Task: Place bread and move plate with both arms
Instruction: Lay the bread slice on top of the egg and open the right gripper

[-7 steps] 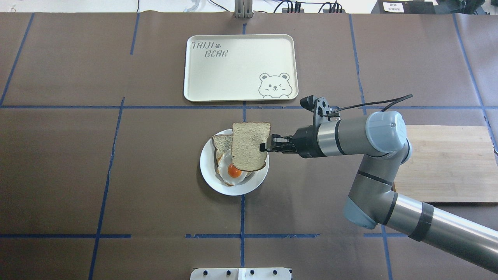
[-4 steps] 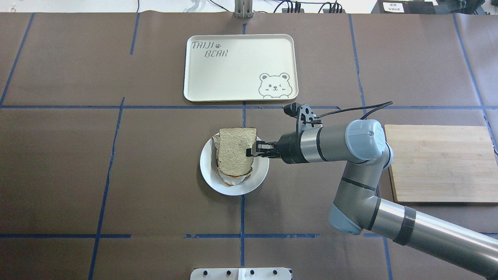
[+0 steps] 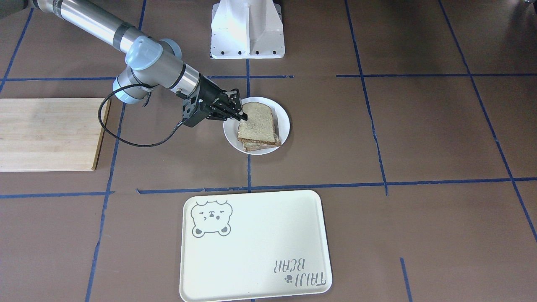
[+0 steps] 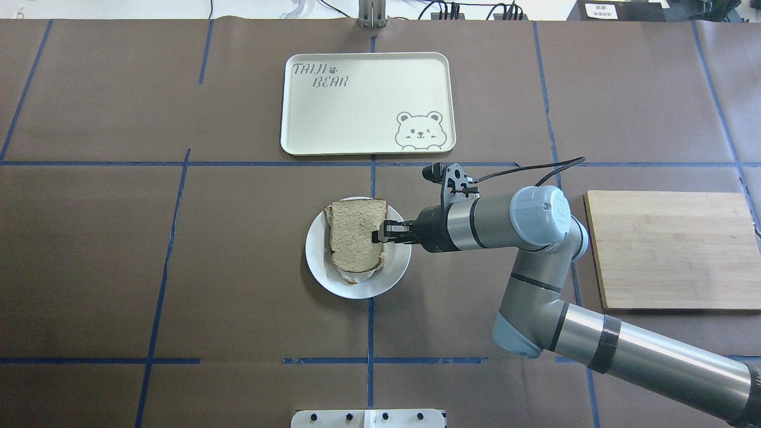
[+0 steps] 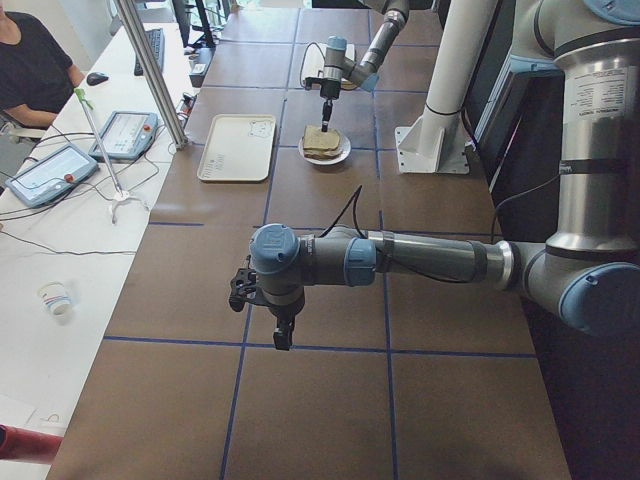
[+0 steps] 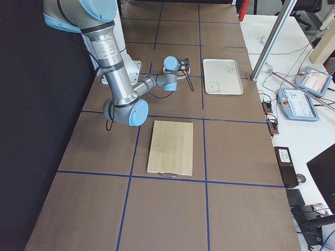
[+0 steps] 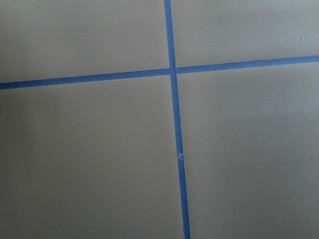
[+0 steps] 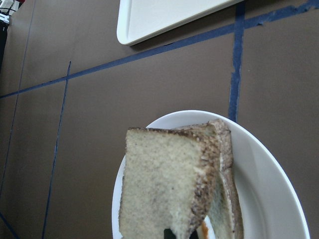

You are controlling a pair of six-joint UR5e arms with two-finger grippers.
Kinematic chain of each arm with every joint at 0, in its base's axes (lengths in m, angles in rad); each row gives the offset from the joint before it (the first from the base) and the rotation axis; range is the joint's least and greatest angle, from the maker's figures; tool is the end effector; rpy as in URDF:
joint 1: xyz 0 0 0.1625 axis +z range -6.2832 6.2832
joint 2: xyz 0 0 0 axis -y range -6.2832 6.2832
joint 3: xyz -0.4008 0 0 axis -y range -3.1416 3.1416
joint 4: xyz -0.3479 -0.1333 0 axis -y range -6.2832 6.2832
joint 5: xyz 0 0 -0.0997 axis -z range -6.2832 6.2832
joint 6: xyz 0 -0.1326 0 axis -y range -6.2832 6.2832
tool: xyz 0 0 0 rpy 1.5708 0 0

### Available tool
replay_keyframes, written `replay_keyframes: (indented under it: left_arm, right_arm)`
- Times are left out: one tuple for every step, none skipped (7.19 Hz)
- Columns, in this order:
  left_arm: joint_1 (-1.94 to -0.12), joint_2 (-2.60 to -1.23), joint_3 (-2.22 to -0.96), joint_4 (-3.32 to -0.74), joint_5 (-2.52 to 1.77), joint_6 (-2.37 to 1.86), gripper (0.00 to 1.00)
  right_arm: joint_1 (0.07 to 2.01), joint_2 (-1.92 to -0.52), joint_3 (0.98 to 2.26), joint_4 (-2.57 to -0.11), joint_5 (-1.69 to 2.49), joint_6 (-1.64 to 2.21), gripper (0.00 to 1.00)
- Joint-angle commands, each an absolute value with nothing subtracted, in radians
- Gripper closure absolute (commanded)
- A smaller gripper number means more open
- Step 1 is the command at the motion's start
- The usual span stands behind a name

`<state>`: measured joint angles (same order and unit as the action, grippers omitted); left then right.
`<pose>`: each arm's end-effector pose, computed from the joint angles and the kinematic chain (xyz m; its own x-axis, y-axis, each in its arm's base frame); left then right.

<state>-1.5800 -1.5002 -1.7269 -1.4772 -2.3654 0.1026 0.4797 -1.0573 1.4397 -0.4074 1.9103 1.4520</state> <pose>-0.0425 -0.4169 0.6263 0.6977 0.0903 -0.7106 -0.0626 0.9959 0.0650 -0.5330 -0.3777 0.2852 0.0386 -0.1059 0.9936 -0.1362 0.9845 0.1102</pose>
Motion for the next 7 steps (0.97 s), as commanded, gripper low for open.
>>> replay_keyframes:
  left_arm:
    - [-1.580, -1.502, -1.726, -1.477, -2.365, 0.103, 0.00]
    - [-1.580, -1.503, -1.724, -1.477, -2.365, 0.101, 0.00]
    - [-1.580, -1.503, -1.724, -1.477, -2.365, 0.101, 0.00]
    - [-1.580, -1.505, -1.724, -1.477, -2.365, 0.101, 0.00]
    - [-1.580, -1.506, -1.726, -1.477, -2.365, 0.101, 0.00]
    - [-1.580, -1.506, -1.729, -1.477, -2.365, 0.101, 0.00]
    - [-1.580, -1.509, -1.735, -1.477, -2.365, 0.091, 0.00]
  right_arm:
    - [0.466, -1.051, 1.425, -0.410, 1.910, 1.451, 0.98]
    - [0.465, -1.058, 1.427, -0.397, 1.914, 1.451, 0.93]
    - [0.466, -1.058, 1.428, -0.396, 1.917, 1.453, 0.72]
    - [0.469, -1.060, 1.430, -0.394, 1.922, 1.453, 0.41]
    - [0.475, -1.061, 1.439, -0.394, 1.924, 1.456, 0.09]
    - [0.486, -1.060, 1.446, -0.394, 1.925, 1.462, 0.01]
    - [0.529, -1.060, 1.451, -0.399, 1.968, 1.466, 0.01]
